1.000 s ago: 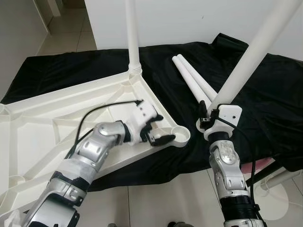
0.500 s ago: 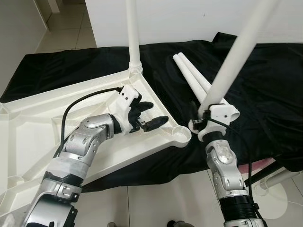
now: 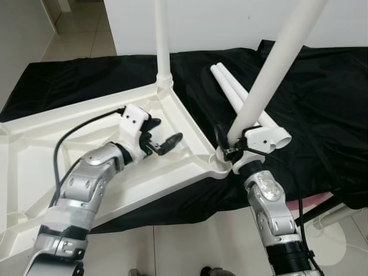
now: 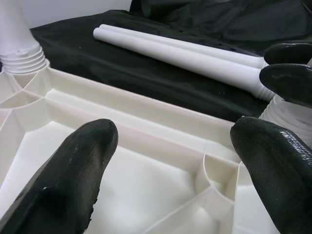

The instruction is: Building children table

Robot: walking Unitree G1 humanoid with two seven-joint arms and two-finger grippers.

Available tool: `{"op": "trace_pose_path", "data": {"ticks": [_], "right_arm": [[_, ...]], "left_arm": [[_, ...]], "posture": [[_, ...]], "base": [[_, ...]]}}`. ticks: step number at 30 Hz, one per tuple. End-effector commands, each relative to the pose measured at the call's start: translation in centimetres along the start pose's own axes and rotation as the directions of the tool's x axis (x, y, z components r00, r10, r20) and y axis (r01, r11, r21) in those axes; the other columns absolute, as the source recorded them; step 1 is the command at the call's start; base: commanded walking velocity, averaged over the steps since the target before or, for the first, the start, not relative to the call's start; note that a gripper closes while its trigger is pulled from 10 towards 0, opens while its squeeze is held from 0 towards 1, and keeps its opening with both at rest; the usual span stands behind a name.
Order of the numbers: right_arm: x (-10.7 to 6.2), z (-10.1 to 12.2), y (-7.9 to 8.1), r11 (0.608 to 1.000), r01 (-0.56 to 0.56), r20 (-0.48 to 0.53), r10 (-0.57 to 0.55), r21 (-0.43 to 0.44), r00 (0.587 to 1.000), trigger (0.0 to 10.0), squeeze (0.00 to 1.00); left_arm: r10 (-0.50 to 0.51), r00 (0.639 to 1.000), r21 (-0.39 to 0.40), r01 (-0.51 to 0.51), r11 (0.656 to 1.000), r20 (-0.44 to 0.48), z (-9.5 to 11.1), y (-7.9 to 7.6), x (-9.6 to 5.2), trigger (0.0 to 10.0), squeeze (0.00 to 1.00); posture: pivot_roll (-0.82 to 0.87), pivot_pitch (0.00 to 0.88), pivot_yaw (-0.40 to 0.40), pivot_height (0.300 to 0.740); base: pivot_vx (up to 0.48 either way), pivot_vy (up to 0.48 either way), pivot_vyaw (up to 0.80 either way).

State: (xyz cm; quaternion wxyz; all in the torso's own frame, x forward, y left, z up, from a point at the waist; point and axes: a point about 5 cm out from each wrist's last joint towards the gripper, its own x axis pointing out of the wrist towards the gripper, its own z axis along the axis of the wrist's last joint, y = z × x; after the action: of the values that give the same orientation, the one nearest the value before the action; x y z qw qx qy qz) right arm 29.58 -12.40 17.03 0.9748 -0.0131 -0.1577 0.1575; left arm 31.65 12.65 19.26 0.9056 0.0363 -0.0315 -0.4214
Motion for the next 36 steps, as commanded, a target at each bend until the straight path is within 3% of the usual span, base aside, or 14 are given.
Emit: {"op": "trace_pose_path", "data": {"ticks": [1, 5, 6, 11, 14, 19, 26, 36], "right_arm": [[-0.1, 0.0, 0.4, 0.999, -0.028, 0.001, 0.028, 0.024, 1.0, 10.0, 0.0], [-0.1, -0.1, 0.5, 0.999, -0.031, -0.004, 0.031, 0.032, 1.0, 10.0, 0.0], [-0.2, -0.4, 0.6, 0.998, -0.034, -0.019, 0.035, 0.043, 0.999, 10.0, 0.0], [-0.7, -1.0, 0.2, 0.998, -0.037, -0.045, 0.039, 0.043, 0.998, 10.0, 0.0], [-1.2, -1.6, 0.0, 0.998, -0.057, -0.074, 0.059, 0.025, 0.996, 10.0, 0.0], [-1.7, -2.4, 0.1, 0.996, -0.089, -0.109, 0.089, 0.007, 0.99, 10.0, 0.0], [-2.0, -2.8, -0.2, 0.996, -0.085, -0.121, 0.086, 0.009, 0.989, 10.0, 0.0], [-1.9, -3.0, -0.1, 0.978, -0.182, -0.127, 0.169, -0.099, 0.977, 10.0, 0.0]], "left_arm": [[-0.018, 1.0, 0.005, 0.018, 1.0, -0.016, -0.4, -0.4, -0.4, 10.0, 0.0], [-0.027, 1.0, 0.009, 0.027, 1.0, -0.012, -0.5, -0.8, -0.5, 10.0, 0.0], [-0.081, 0.997, 0.008, 0.081, 0.997, -0.008, -0.5, -1.6, -0.9, 10.0, 0.0], [-0.184, 0.983, -0.028, 0.183, 0.983, -0.004, -0.5, -2.5, -2.0, 10.0, 0.0], [-0.254, 0.966, -0.039, 0.255, 0.966, 0.044, 0.0, -3.4, -2.7, 10.0, 0.0], [-0.366, 0.93, -0.072, 0.365, 0.928, -0.005, -0.7, -5.0, -3.3, 10.0, 0.0], [-0.387, 0.922, -0.053, 0.387, 0.921, -0.005, -0.5, -5.9, -3.3, 10.0, 0.0], [-0.37, 0.927, -0.021, 0.369, 0.929, -0.057, -1.1, -6.2, -2.9, 10.0, 0.0]], "posture": [[-0.07, 0.096, -0.007, 0.74], [-0.07, 0.095, -0.009, 0.74], [-0.07, 0.093, -0.015, 0.74], [-0.06, 0.092, -0.018, 0.74], [-0.06, 0.092, -0.02, 0.74], [-0.06, 0.092, -0.022, 0.74], [-0.06, 0.099, -0.019, 0.74], [-0.07, 0.109, -0.004, 0.74]], "base": [[0.0, 0.0, 0.0], [0.0, 0.0, 0.0], [0.0, 0.0, 0.0], [0.0, 0.0, 0.0], [0.0, 0.0, 0.0], [0.0, 0.0, 0.0], [0.0, 0.0, 0.0], [0.0, 0.0, 0.0]]}}
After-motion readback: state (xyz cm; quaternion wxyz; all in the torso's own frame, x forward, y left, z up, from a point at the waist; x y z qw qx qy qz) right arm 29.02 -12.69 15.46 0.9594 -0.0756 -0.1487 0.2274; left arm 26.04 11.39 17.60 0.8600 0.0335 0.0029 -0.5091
